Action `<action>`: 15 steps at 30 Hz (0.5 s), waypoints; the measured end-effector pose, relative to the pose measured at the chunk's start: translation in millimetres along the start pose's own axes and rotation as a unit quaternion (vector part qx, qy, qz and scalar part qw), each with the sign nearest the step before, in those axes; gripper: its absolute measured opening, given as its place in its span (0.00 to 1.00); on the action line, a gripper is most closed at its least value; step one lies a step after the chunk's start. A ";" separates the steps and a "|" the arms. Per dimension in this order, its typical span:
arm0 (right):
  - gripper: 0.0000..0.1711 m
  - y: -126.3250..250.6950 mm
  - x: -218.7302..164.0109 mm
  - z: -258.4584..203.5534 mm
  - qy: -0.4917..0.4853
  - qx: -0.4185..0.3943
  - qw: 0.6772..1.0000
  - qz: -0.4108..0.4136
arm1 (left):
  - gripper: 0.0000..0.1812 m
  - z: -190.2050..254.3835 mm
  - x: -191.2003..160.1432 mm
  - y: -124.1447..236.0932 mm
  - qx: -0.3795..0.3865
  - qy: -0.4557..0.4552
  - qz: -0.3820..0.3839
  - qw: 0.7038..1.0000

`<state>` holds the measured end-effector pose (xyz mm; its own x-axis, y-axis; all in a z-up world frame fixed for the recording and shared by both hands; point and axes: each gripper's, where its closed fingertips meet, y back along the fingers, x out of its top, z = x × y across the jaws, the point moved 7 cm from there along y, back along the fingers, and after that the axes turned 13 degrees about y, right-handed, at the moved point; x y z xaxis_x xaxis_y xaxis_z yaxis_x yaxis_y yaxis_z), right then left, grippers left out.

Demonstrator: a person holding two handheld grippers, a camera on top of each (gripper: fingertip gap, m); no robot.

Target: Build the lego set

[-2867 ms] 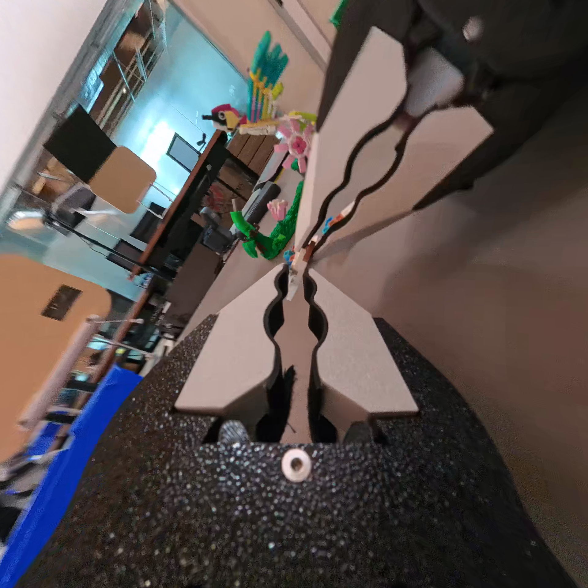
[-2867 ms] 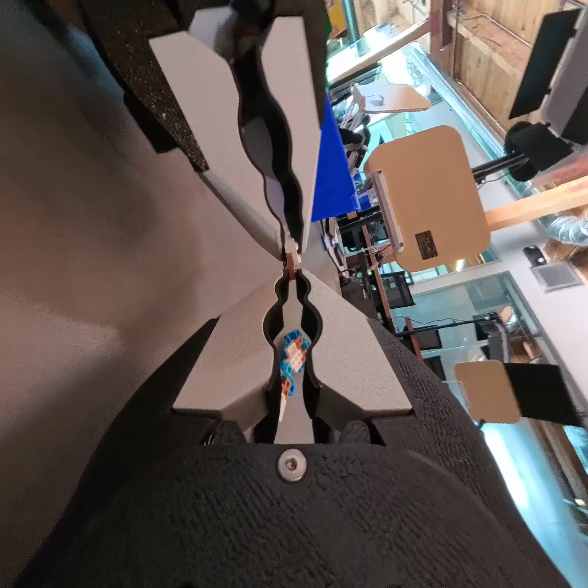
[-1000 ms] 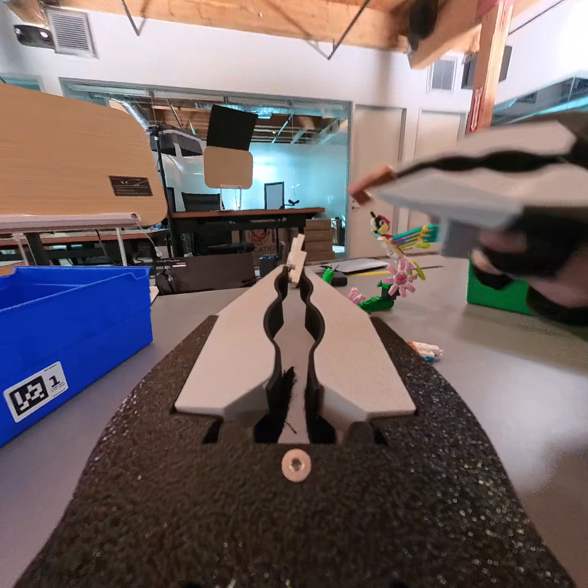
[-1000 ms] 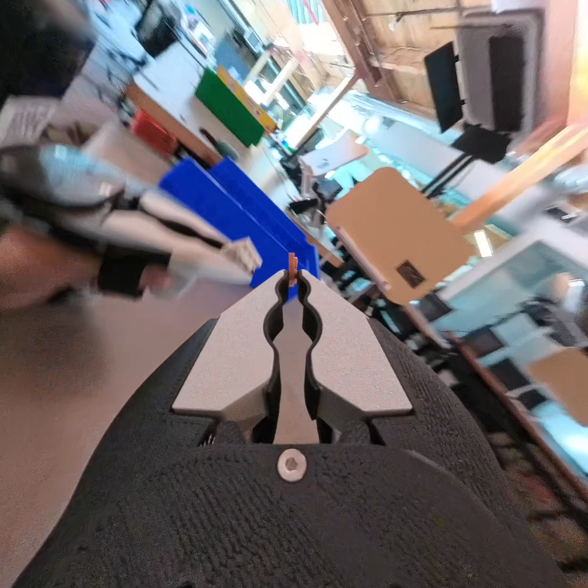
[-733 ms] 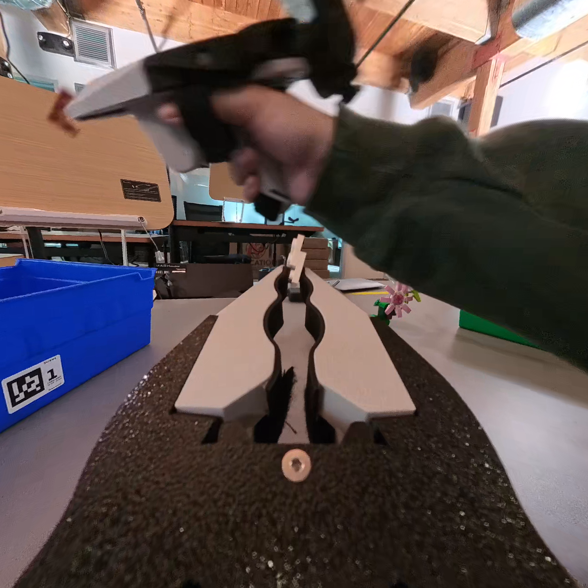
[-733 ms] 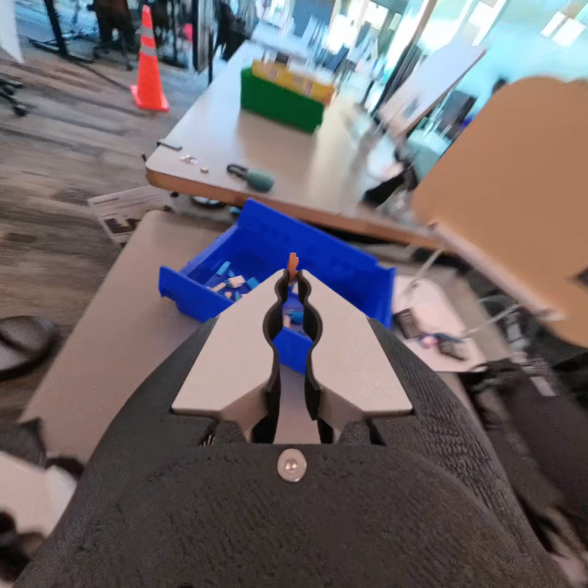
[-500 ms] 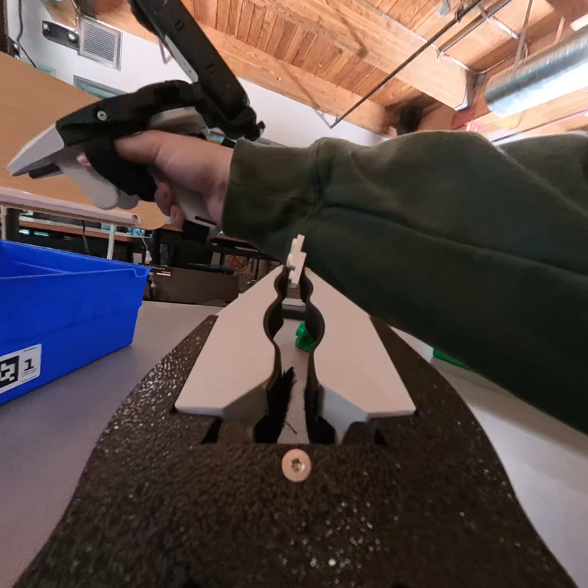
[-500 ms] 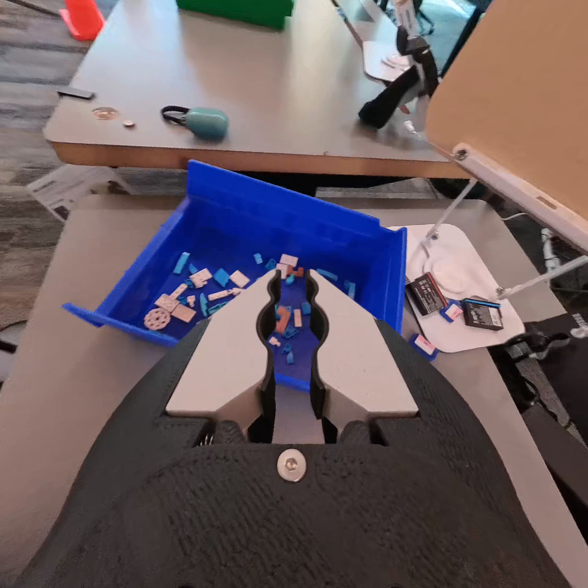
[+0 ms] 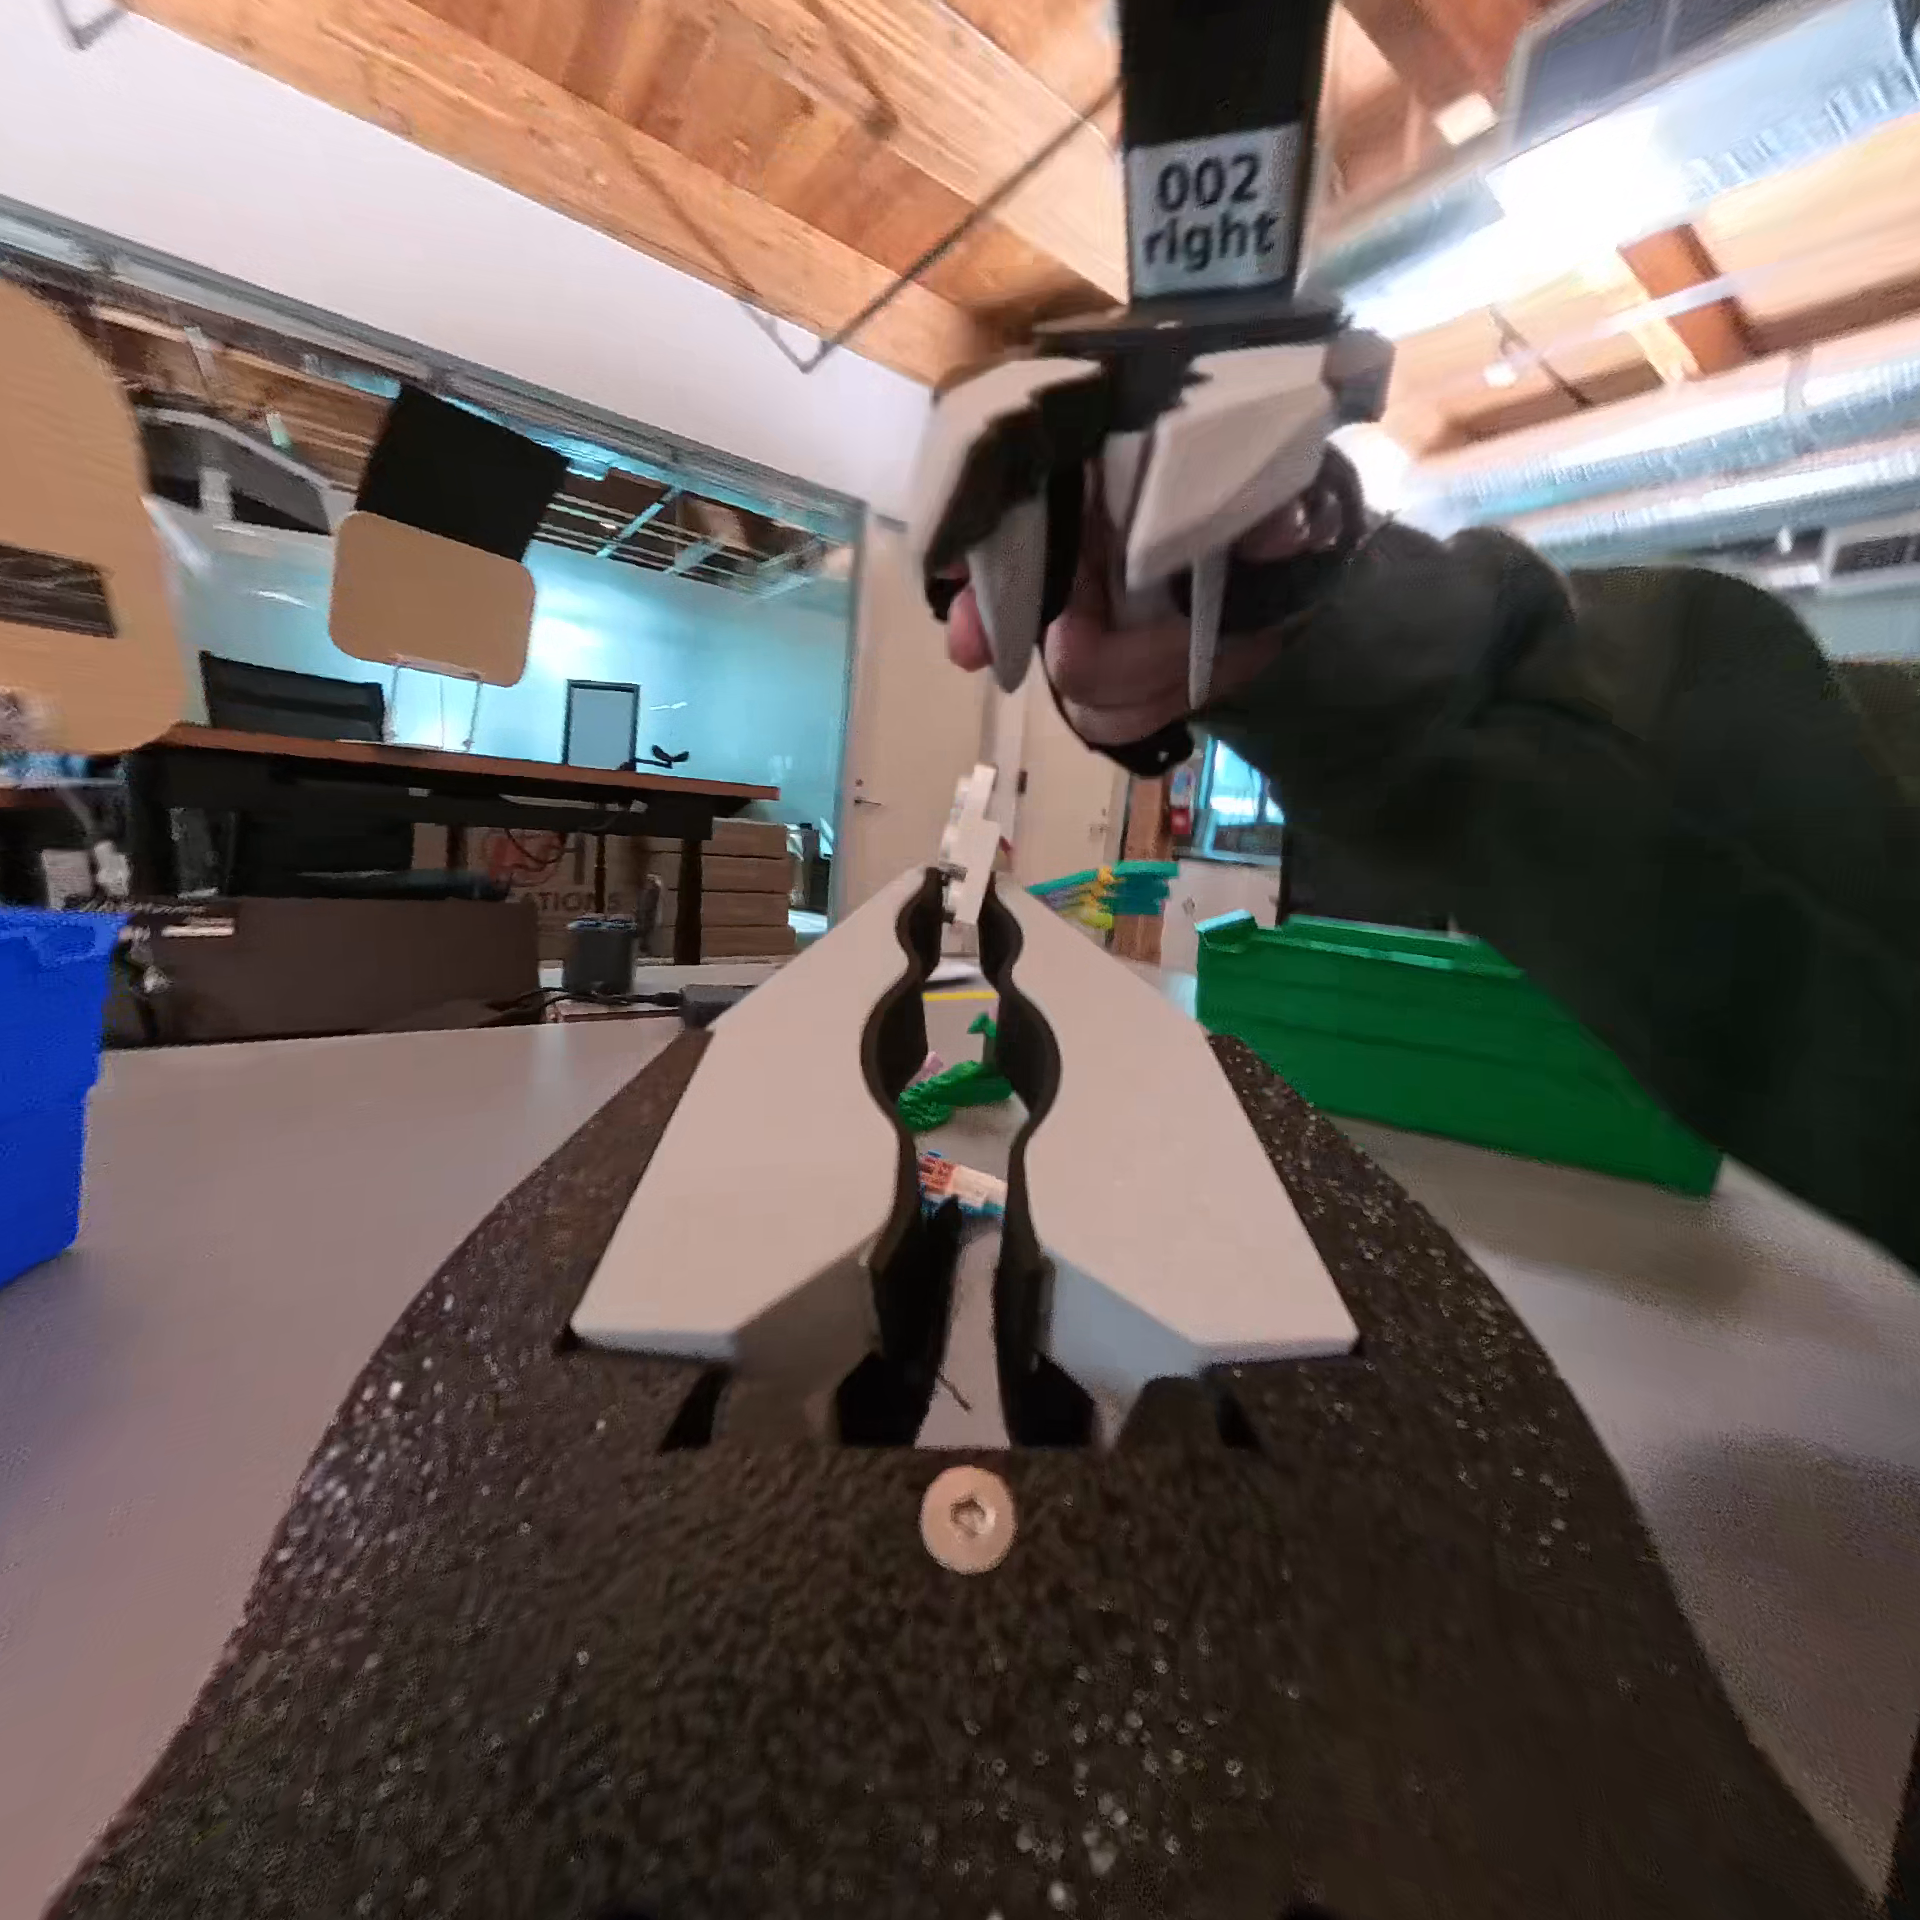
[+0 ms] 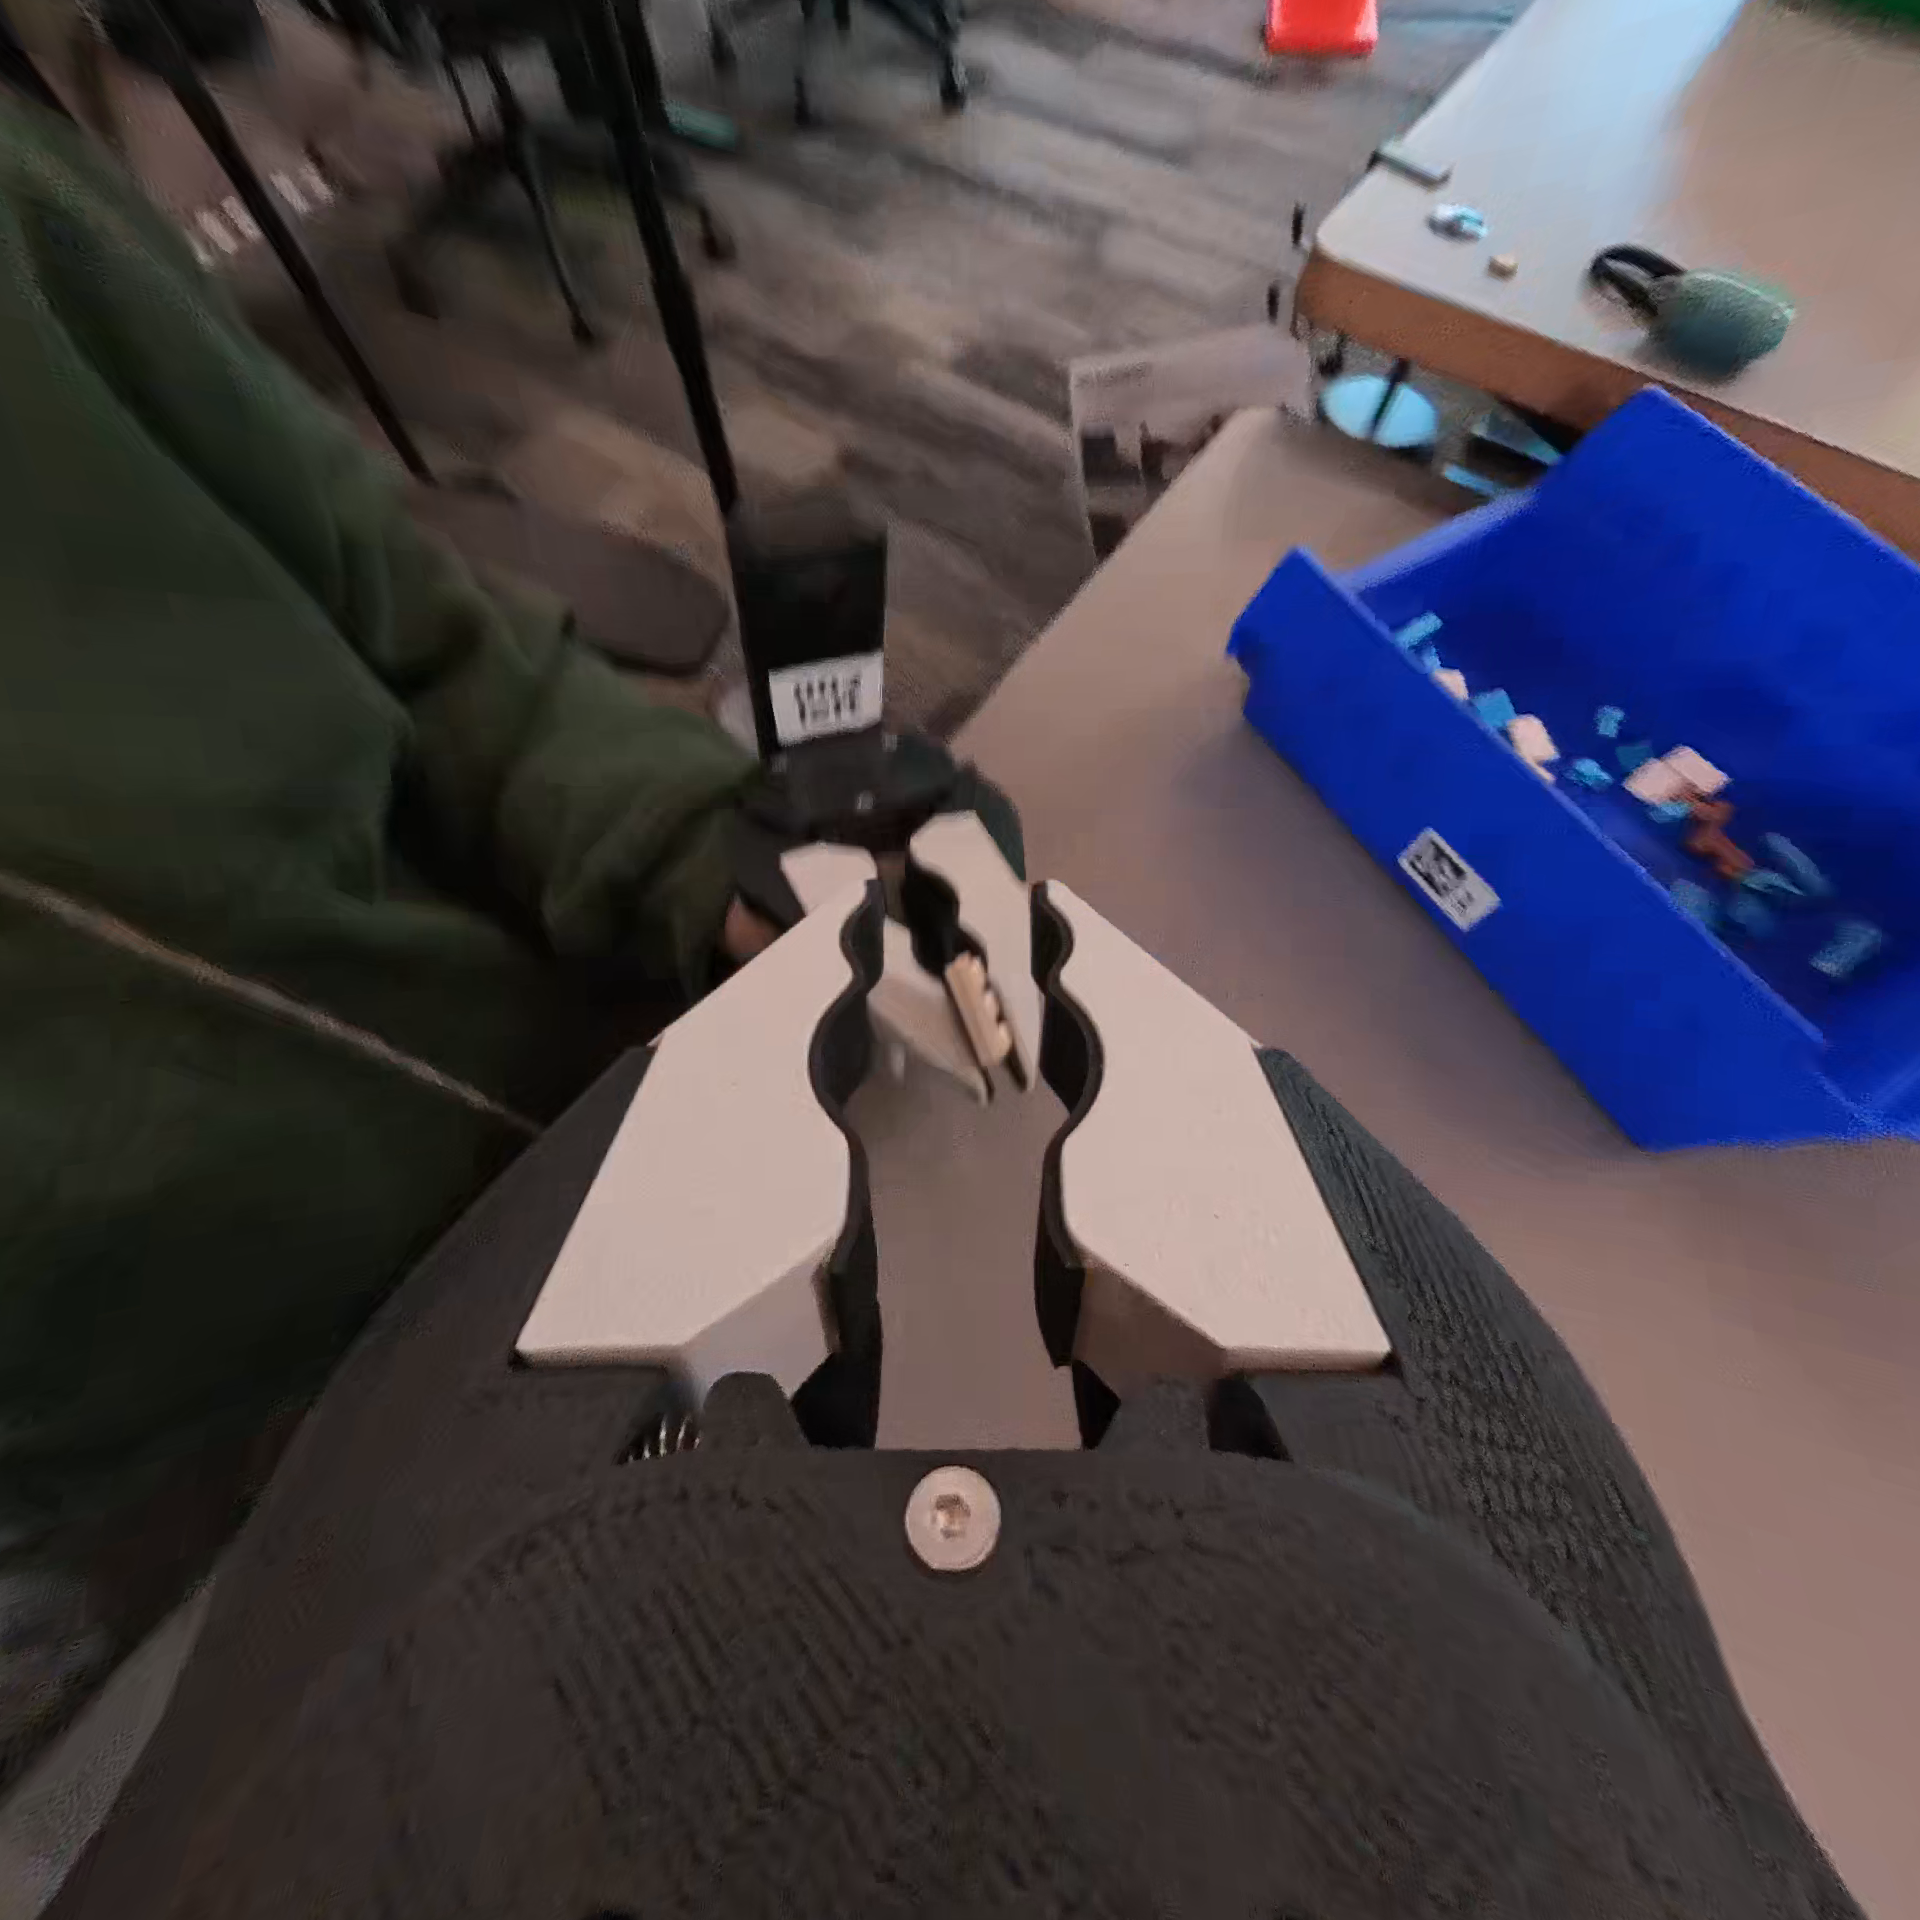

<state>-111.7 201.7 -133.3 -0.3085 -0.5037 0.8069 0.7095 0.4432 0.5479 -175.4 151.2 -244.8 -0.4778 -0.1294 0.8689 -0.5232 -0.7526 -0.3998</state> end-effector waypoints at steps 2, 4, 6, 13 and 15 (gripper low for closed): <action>0.14 10.7 -9.5 -24.2 0.054 -0.043 0.995 -0.069 | 0.01 9.3 -6.7 -4.9 -0.011 -0.043 -0.034 0.998; 0.13 14.4 -17.8 -45.9 0.099 -0.056 0.986 -0.125 | 0.01 21.7 -13.8 -8.9 -0.028 -0.096 -0.066 0.993; 0.11 15.1 -25.5 -62.7 0.127 -0.058 0.977 -0.163 | 0.01 33.6 -21.1 -10.8 -0.041 -0.153 -0.099 0.982; 0.02 15.0 -33.5 -100.0 0.169 -0.037 0.969 -0.177 | 0.01 62.7 -26.6 -10.5 -0.096 -0.246 -0.201 0.943; 0.00 16.3 -32.3 -104.5 0.174 -0.051 0.969 -0.170 | 0.01 66.2 -23.6 -9.6 -0.093 -0.245 -0.210 0.942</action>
<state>-24.0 147.7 -173.5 -0.3158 -0.8348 0.4510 0.6685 0.1416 0.7301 -112.4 118.7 -242.2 0.1575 -0.1615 0.9742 -0.7298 -0.6837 0.0046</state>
